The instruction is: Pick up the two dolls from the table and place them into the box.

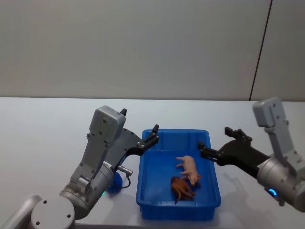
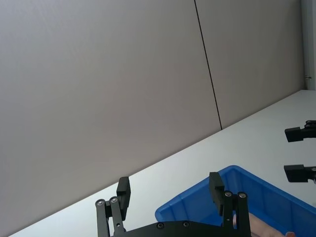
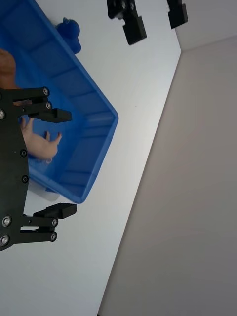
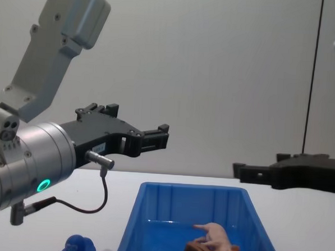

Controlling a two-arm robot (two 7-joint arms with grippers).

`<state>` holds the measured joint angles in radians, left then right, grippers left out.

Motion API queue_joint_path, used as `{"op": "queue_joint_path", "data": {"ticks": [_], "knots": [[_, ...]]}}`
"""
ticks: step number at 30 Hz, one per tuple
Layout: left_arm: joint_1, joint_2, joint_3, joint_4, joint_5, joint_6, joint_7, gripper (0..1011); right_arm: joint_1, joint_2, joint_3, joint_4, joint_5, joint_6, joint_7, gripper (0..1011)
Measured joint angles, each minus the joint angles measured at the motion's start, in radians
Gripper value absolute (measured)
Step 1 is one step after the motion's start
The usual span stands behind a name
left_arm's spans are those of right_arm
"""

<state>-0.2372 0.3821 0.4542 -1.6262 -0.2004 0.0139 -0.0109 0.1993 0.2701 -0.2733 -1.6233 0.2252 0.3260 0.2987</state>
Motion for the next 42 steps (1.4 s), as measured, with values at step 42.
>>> {"op": "queue_joint_path", "data": {"ticks": [42], "knots": [[0.144, 0.116, -0.025, -0.170, -0.099, 0.188, 0.073, 1001, 0.003, 0.059, 0.054, 0.061, 0.011, -0.063, 0.015, 1001]]}}
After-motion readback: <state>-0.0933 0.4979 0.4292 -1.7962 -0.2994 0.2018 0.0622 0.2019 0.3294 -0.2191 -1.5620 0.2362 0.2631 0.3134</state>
